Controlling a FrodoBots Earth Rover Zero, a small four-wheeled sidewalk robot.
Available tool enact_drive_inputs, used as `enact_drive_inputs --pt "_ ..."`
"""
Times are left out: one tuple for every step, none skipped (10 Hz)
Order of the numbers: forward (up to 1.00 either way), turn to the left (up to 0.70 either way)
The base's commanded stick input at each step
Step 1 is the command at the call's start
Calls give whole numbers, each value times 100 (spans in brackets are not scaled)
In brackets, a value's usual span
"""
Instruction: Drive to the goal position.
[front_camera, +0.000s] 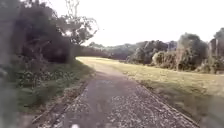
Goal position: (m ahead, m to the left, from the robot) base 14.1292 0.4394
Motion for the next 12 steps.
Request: enact_drive_inputs --pt "85 0" --pt "85 0" --pt "85 0" --pt "85 0" --pt "85 0" --pt "85 0" --pt "85 0" --pt "85 0" --pt "85 0" --pt "85 5" --pt "85 26" --pt "85 21"
